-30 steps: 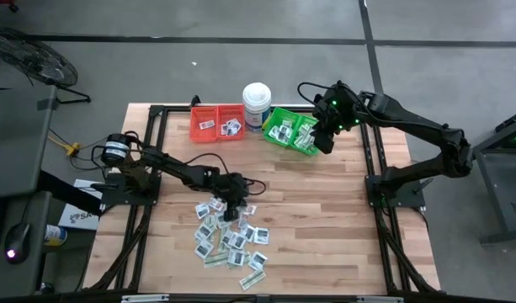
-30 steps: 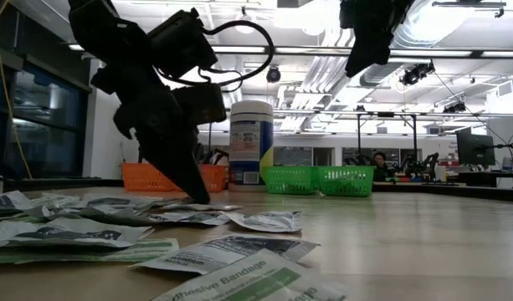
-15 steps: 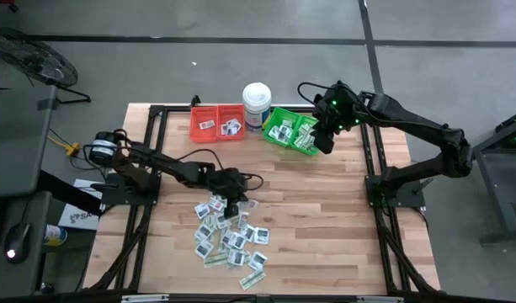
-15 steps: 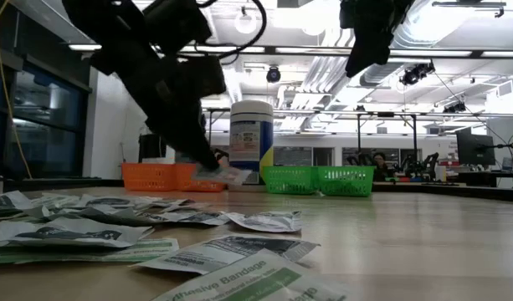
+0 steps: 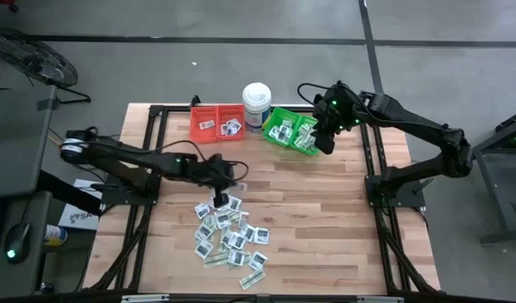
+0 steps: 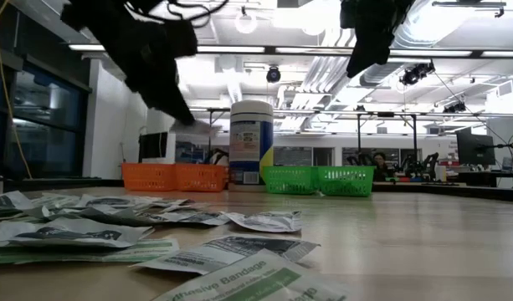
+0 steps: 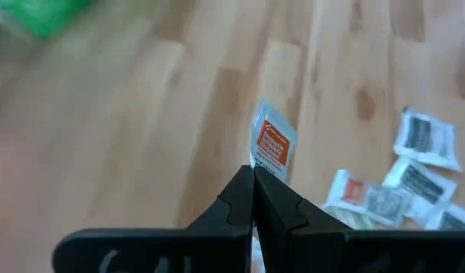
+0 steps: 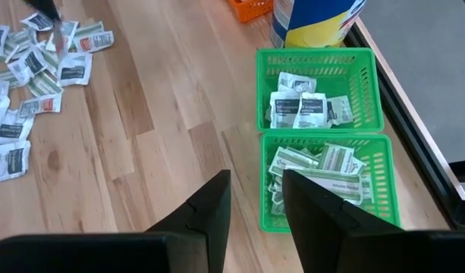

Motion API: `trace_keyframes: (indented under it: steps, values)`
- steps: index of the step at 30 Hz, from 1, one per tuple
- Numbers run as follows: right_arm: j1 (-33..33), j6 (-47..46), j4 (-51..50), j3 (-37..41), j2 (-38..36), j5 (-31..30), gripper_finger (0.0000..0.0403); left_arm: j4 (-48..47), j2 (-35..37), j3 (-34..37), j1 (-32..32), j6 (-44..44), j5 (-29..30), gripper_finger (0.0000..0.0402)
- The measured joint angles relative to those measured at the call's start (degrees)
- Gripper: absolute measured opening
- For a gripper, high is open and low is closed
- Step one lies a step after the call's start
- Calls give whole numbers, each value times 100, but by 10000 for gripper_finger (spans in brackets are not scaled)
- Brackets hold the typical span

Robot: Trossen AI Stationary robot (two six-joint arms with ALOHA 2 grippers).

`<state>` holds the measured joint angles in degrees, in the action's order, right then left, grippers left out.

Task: Pick & Place First Aid Supplies
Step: Put the orange ointment pack into the left orange bin

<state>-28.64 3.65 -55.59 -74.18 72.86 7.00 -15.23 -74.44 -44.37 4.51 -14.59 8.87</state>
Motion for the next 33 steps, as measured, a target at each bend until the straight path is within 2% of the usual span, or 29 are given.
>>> trace_keyframes:
  steps: [3,7,13,16,20,24,27,33]
  values:
    - [0,34,0,-1,0,-1,114,-693,495,3,-2,-83,499,0]
    - [0,77,11,-1,0,-1,114,-1452,1080,7,-2,-539,1497,0]
    - [0,90,49,-1,0,1,114,-2530,1644,-4,-13,-2066,3384,0]
    - [0,86,105,-1,0,-6,114,-3007,1675,-8,-190,-2850,3875,0]
    - [0,80,198,0,0,-8,114,-3140,1577,-4,-678,-3037,3800,0]
    - [0,25,339,-1,0,-12,114,-3016,1469,1,-1275,-2581,3644,0]
    - [0,9,403,0,0,-16,114,-2772,1421,3,-1825,-1891,3365,0]
    - [0,-19,424,-1,0,-19,114,-1889,1323,1,-3086,-239,2392,0]
